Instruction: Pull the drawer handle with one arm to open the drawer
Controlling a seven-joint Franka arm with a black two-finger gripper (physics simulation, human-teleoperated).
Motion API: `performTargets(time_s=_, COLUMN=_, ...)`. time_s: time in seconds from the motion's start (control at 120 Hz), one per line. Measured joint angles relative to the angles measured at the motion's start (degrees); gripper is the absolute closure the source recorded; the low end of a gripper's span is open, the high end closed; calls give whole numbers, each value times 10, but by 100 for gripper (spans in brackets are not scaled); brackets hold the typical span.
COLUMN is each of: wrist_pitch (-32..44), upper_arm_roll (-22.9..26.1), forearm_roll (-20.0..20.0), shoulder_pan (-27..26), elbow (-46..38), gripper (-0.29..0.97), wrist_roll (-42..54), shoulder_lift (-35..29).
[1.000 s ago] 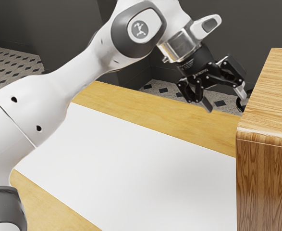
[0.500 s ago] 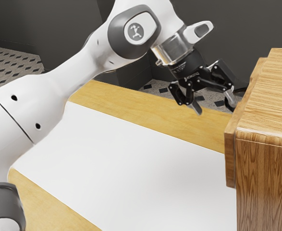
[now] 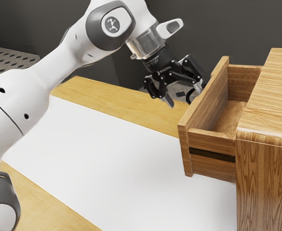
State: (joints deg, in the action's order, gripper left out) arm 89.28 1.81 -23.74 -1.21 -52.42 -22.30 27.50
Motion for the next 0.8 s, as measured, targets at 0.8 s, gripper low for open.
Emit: performTargets(time_s=0.8, wrist_pitch=-59, upper_arm_roll=9, forearm_roll=8, shoulder_pan=131, elbow=3, gripper=2, wrist_roll=46, shoulder_lift=-93)
